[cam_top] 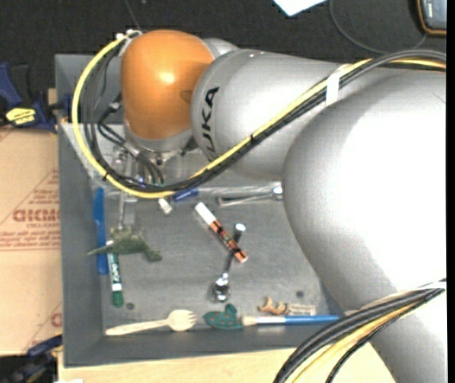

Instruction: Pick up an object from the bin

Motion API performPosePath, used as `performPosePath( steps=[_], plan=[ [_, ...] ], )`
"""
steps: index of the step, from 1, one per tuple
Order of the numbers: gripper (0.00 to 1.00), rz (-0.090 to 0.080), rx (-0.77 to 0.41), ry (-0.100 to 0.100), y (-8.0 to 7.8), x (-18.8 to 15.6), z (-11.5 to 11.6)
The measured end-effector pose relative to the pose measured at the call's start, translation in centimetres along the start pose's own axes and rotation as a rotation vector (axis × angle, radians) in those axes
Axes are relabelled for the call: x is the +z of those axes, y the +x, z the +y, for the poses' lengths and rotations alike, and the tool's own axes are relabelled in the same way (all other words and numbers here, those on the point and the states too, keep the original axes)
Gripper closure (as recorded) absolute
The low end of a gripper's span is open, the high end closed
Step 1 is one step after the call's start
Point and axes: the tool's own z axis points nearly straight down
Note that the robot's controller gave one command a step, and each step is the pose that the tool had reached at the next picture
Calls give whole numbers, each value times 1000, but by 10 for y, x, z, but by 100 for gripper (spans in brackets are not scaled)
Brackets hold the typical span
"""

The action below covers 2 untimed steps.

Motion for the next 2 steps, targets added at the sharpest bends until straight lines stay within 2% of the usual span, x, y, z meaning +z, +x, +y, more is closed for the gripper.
performPosePath(
  steps=[1,2],
  plan=[
    [0,3,49,-1,41,91,-16],
    [0,-10,136,-5,53,48,-14]
  ],
)
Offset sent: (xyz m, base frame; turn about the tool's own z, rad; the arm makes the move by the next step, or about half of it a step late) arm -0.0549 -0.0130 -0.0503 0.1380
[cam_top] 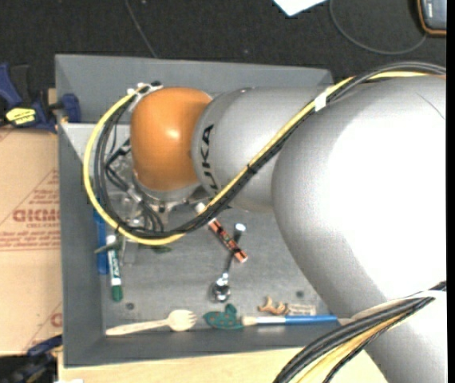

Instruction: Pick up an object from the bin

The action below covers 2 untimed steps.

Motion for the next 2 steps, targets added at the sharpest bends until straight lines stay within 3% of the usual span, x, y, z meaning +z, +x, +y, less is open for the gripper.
performPosePath(
  steps=[1,2],
  plan=[
    [0,10,-79,5,-12,40,-2],
    [0,-2,150,-1,7,42,-23]
  ],
)
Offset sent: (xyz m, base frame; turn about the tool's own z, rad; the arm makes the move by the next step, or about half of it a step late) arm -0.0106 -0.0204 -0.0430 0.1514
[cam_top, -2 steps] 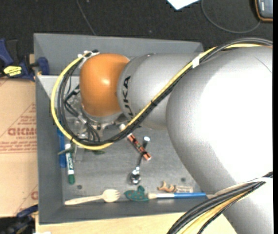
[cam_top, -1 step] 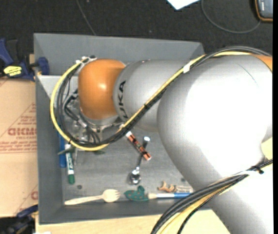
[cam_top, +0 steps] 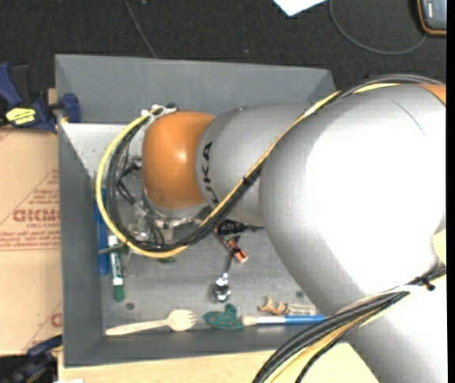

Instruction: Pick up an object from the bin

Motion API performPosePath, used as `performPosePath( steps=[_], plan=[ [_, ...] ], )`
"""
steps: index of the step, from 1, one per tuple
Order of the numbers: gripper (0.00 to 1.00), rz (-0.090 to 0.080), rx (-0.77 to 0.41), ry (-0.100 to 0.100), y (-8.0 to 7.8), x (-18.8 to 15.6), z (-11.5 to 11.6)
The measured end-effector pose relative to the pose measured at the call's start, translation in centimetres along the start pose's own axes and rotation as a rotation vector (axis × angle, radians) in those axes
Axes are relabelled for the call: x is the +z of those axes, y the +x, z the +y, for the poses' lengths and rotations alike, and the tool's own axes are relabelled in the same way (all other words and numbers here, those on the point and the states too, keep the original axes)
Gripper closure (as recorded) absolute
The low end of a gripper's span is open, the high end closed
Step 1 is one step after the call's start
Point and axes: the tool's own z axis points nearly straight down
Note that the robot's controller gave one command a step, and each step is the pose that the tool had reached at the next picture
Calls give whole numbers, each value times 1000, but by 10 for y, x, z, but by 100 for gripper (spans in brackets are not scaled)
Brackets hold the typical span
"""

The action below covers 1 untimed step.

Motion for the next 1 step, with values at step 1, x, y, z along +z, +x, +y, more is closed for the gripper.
performPosePath(
  steps=[1],
  plan=[
    [100,8,-223,4,-17,-3,23]
  ],
)
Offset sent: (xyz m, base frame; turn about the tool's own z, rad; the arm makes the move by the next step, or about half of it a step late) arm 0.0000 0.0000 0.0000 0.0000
